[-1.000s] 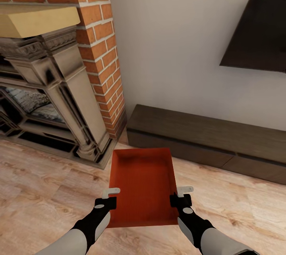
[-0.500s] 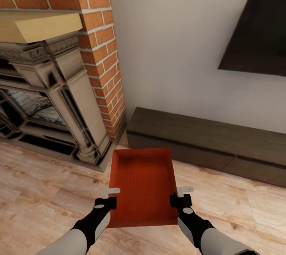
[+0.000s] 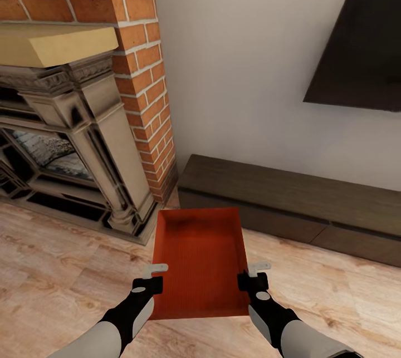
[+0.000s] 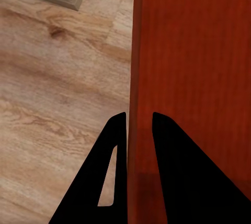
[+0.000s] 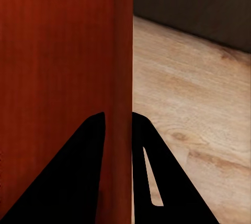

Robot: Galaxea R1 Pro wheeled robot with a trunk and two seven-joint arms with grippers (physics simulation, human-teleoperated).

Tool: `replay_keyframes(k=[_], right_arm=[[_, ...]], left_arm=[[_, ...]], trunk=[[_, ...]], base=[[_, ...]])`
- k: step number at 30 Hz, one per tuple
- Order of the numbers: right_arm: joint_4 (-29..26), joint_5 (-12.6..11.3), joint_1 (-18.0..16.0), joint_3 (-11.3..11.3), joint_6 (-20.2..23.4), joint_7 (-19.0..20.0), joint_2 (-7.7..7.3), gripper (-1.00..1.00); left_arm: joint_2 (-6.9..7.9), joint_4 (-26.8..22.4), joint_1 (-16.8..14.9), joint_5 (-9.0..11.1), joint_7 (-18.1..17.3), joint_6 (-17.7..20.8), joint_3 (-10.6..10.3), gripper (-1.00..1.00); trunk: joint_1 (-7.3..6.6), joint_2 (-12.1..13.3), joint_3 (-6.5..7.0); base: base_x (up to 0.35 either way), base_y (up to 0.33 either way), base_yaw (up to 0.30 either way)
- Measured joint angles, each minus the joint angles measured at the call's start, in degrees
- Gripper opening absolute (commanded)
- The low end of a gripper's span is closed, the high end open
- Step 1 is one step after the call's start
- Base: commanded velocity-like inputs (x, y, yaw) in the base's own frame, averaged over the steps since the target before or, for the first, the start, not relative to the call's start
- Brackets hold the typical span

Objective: Move the two storage containers from the living room to the garage. In the garage, place one container on the floor and stack the other container on top of it (either order is fine).

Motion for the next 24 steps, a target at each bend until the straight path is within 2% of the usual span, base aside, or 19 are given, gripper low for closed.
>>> replay_keyframes(k=[24], right_arm=[[0.0,0.0,0.0,0.0,0.0,0.0,0.01,-1.0]], left_arm=[[0.02,0.0,0.0,0.0,0.0,0.0,0.0,-1.0]], trunk=[[0.0,0.0,2.2]], base=[[0.0,0.0,0.0]])
